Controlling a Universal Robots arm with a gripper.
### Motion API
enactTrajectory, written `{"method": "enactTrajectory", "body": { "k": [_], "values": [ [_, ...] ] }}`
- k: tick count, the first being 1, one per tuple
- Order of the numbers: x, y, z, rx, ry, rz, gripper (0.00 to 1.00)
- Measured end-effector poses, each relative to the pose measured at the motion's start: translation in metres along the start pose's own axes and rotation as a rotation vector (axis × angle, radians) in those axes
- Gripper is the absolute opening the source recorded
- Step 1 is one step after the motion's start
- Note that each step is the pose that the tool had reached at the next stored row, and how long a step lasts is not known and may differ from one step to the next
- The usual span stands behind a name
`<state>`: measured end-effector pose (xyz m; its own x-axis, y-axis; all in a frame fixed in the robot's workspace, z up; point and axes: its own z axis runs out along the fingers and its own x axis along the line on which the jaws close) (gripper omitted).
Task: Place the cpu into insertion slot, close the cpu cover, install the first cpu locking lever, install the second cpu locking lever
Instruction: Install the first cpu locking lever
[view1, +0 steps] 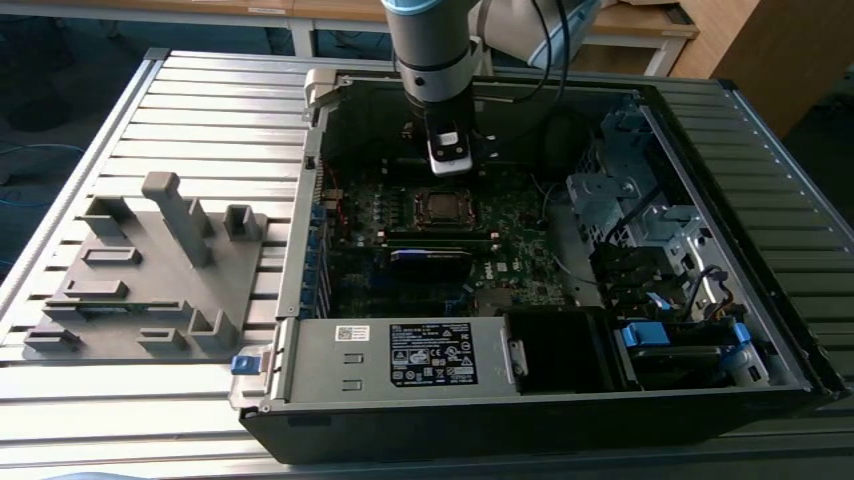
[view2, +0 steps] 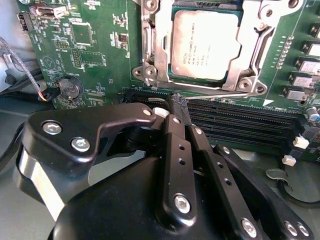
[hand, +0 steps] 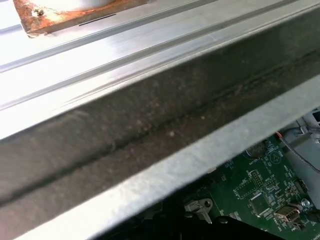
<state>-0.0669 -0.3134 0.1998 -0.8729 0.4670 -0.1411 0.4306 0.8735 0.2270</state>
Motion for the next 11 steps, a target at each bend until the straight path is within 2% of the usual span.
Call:
{"method": "enactTrajectory", "body": {
  "k": [4, 7, 8, 11],
  "values": [
    [0.0000, 0.0000, 0.0001, -0.0010, -0.0018, 0.000, 0.11],
    [0.0001, 0.0000, 0.0004, -0.0065, -0.0120, -0.002, 0.11],
    [0.0000, 0.0000, 0.0005, -0.0076, -0.0137, -0.003, 0.11],
    [0.0001, 0.0000, 0.0004, -0.0076, -0.0140, -0.003, 0.11]
  ]
}}
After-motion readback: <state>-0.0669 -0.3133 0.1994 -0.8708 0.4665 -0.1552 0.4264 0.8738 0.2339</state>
